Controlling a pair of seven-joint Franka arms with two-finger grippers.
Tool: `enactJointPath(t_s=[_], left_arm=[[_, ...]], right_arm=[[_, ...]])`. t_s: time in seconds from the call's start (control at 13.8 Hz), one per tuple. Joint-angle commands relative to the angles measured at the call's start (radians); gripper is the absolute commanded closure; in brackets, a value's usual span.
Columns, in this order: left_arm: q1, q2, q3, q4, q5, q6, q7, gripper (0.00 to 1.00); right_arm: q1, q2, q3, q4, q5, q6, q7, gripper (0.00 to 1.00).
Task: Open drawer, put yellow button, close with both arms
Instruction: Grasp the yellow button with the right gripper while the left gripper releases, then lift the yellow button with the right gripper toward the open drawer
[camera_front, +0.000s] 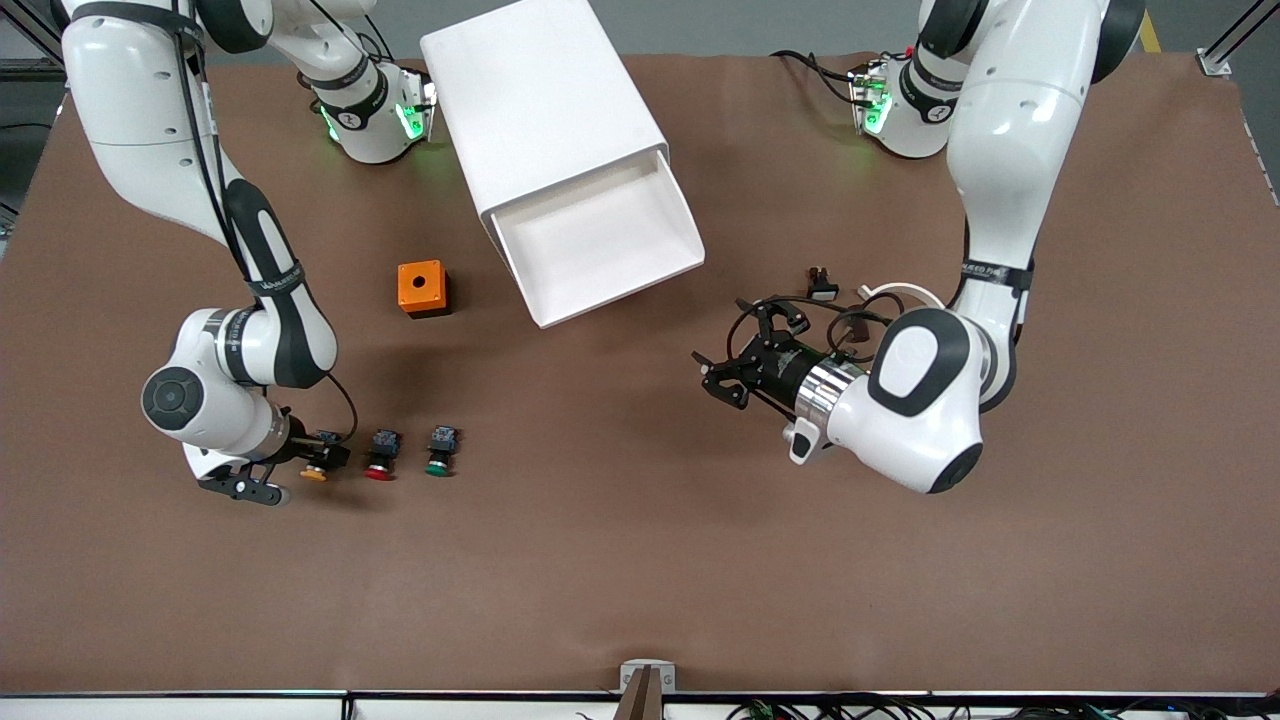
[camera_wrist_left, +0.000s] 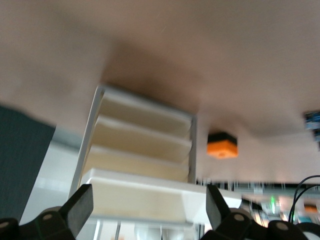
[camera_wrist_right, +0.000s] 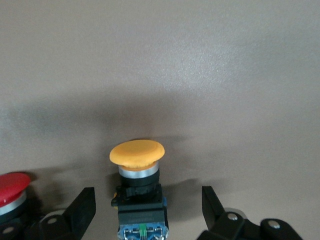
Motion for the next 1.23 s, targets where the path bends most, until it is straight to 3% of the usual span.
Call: enactJointPath(t_s=[0.0, 0.14, 0.36, 0.43, 1.01, 1.16], left_arm=[[-0.073, -0.102, 0.016, -0.024, 0.207, 0.119, 0.045, 0.01], [-0.114, -0.142, 0.012, -0.030, 0.367, 0.211, 0.044, 0.01], [-0.163, -0.150, 0.012, -0.030, 0.528, 0.318, 0.022, 0.01], [-0.186, -0.150, 0.012, -0.035, 0.583, 0.346, 0.019, 0.01], [-0.248, -0.147, 0.010, -0.049, 0.728, 0.441, -0.016, 0.00], [-0.281, -0.141, 0.012, -0.061, 0.734, 0.441, -0.056, 0.00]], right_arm=[[0.003, -0.008, 0.004, -0.018, 0.007, -0.001, 0.012, 0.19], [0.001, -0.009, 0.013, -0.018, 0.007, -0.011, 0.010, 0.43], [0.001, -0.012, 0.014, -0.013, 0.007, -0.039, 0.010, 0.92], [0.001, -0.014, 0.014, -0.006, 0.007, -0.053, 0.010, 0.99], [0.004, -0.144, 0.025, 0.096, 0.013, -0.353, 0.065, 1.00], [0.012, -0.211, 0.044, 0.094, 0.084, -0.450, 0.127, 1.00]])
